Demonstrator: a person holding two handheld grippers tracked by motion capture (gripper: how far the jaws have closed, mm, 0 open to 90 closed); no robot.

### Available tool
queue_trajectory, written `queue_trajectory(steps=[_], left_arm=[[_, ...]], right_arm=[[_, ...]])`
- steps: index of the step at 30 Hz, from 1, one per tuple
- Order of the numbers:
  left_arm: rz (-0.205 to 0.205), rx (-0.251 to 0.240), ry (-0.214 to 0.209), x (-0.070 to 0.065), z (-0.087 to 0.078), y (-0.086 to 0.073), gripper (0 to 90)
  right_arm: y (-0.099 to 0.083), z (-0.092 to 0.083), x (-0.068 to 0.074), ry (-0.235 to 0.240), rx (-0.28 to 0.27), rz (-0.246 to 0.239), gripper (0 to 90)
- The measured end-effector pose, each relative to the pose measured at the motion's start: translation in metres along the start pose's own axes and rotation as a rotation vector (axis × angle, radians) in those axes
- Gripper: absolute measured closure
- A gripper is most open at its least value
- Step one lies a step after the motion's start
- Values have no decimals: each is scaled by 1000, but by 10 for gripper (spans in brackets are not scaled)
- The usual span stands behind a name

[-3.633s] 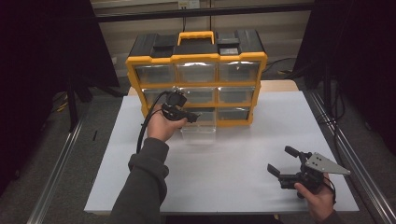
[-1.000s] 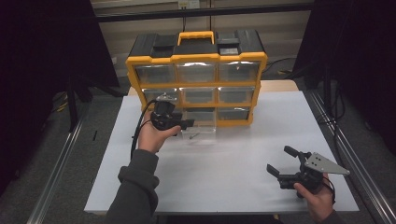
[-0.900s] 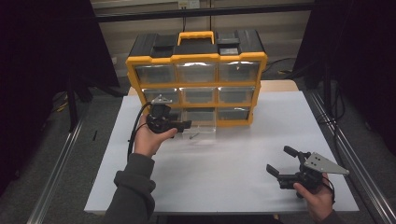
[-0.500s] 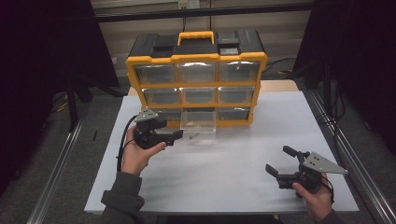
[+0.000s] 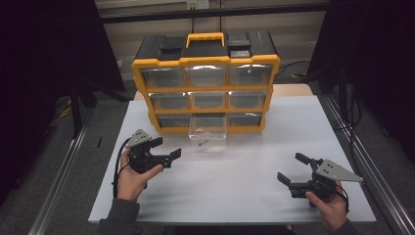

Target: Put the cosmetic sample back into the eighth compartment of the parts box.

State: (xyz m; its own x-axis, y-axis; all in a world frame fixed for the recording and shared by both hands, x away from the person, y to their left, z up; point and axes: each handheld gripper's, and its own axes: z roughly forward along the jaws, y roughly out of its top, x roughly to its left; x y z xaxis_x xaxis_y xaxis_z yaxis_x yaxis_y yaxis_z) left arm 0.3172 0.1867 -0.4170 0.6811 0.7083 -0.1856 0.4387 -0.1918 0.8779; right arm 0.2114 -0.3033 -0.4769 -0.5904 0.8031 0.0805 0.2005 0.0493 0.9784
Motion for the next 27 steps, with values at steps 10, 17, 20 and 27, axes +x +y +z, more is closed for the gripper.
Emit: queue_trajectory(steps=[10, 17, 20, 27], left_arm=[[-11, -26, 21, 7, -10, -14, 93], [7, -58, 44, 10, -21, -29, 74], [7, -70, 51, 11, -23, -34, 66], [-4, -100, 70, 15, -26, -41, 53]], right_arm=[[0, 1, 0, 2, -2, -2, 22], [0, 0, 0, 5, 0, -4, 22], [0, 1, 0, 4, 1, -7, 21], [0, 2, 0, 8, 4, -6, 21]])
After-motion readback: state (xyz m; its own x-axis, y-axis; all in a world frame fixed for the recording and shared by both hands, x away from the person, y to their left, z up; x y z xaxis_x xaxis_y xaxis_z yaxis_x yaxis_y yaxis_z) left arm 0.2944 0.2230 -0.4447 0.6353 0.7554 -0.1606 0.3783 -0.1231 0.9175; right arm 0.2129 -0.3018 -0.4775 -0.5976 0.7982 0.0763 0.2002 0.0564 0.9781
